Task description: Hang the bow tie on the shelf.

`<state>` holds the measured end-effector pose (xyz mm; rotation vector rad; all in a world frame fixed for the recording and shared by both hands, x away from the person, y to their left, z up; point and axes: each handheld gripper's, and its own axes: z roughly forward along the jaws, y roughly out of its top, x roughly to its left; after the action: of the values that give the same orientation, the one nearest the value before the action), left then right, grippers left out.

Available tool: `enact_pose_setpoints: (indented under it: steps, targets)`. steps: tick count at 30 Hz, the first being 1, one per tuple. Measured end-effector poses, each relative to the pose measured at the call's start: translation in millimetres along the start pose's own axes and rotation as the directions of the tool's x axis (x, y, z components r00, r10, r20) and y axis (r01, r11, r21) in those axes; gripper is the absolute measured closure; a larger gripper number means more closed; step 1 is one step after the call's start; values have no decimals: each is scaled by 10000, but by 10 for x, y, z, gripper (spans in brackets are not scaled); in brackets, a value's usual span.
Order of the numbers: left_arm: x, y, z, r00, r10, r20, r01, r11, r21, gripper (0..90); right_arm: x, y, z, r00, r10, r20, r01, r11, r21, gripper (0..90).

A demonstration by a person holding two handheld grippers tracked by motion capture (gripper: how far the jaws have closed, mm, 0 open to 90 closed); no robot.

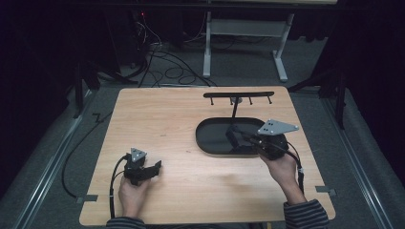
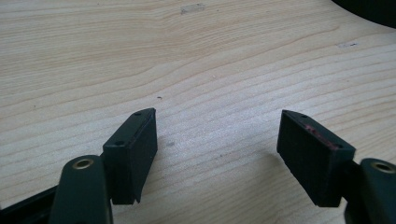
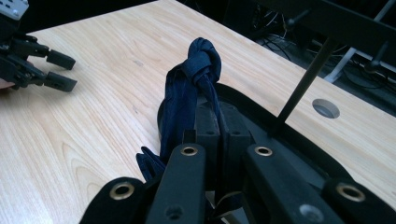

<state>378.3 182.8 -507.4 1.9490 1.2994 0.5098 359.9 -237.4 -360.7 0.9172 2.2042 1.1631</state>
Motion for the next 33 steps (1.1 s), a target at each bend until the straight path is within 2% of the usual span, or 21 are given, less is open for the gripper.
enact_pose_setpoints:
  steps: [7, 16, 33]
  targets:
    - [0, 0, 0, 10000, -4, -3, 4, 10000, -2, 294, -11, 105, 50, 9997, -233, -38, 233, 9997, 16, 900]
    - [1, 1, -1, 10000, -6, 7, 6, 10000, 12, 293, -53, 224, 87, 9998, -203, -74, 203, 9998, -68, 899]
    - [6, 0, -2, 10000, -44, 34, 44, 10000, -4, 293, -190, 387, 196, 9999, 170, 2, -170, 9994, -294, 899]
